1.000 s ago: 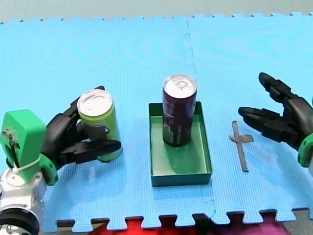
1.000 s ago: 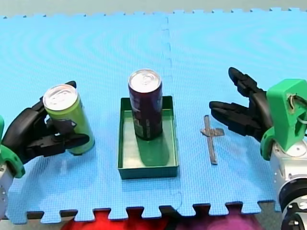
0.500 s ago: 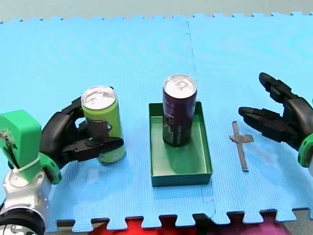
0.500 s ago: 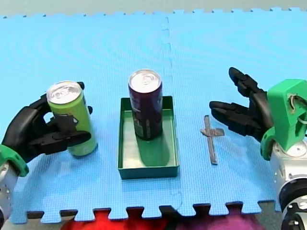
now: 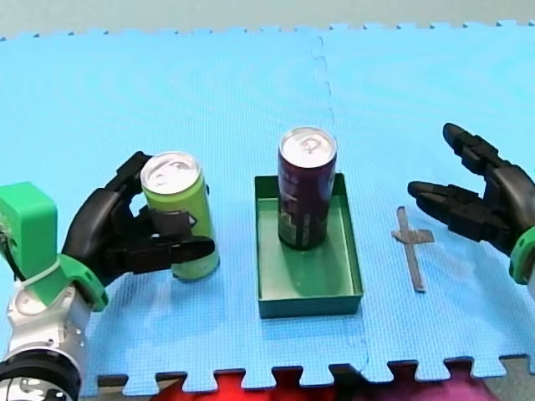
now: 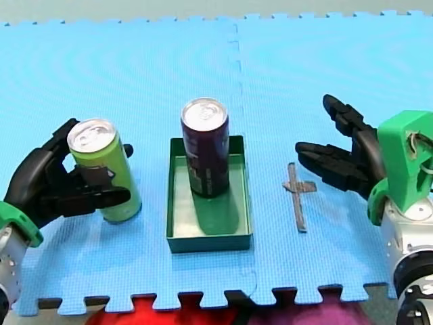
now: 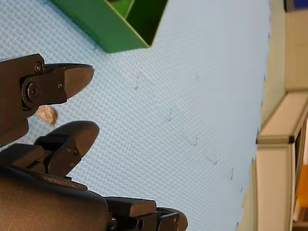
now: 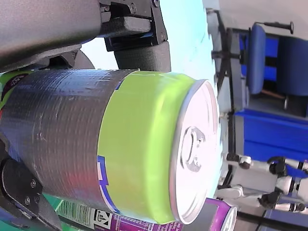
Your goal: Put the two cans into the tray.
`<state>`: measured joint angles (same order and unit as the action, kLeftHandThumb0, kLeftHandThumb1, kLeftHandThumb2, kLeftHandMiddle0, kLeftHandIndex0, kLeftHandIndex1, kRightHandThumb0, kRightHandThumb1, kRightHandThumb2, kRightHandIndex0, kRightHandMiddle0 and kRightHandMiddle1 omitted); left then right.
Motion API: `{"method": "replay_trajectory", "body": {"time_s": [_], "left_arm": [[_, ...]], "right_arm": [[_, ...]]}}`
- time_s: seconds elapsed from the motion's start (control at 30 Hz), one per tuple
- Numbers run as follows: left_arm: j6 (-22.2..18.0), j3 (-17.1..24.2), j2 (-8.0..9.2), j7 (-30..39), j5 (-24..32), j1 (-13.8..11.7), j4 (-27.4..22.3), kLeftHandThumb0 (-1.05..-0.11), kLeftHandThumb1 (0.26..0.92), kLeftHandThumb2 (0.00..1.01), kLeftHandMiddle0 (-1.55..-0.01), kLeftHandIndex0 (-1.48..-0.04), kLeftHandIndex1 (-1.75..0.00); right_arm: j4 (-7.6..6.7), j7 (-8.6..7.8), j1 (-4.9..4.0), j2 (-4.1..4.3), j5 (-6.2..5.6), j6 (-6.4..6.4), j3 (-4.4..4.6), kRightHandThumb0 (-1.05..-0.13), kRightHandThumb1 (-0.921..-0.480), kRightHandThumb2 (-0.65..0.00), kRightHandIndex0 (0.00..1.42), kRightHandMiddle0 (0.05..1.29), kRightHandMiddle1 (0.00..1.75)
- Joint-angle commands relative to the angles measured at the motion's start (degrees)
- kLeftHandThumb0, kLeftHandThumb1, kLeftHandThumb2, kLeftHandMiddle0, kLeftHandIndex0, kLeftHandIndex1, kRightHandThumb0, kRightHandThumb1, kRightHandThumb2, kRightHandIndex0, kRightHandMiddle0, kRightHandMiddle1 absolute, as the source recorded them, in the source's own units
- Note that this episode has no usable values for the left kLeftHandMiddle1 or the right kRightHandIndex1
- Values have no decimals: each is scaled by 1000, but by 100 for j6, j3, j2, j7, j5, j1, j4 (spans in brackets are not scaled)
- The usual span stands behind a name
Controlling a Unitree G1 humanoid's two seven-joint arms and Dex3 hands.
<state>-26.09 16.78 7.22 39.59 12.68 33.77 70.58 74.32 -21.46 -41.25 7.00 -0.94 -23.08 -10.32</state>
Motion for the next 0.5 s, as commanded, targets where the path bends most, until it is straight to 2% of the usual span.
{"method": "replay_trajectory", "body": {"time_s": [0.0,0.47], "left_arm": [[16,35,20,43,53,42,-15,-541,613,4,-287,-116,-1658],[36,73,22,115,62,52,-64,-493,627,7,-274,-104,-1673]], "right_arm": [[-16,4,-37,27,-25,18,-13,-1048,-921,-95,673,101,2],[-9,19,-33,24,-29,11,-19,-1048,-921,-113,679,100,1]]}}
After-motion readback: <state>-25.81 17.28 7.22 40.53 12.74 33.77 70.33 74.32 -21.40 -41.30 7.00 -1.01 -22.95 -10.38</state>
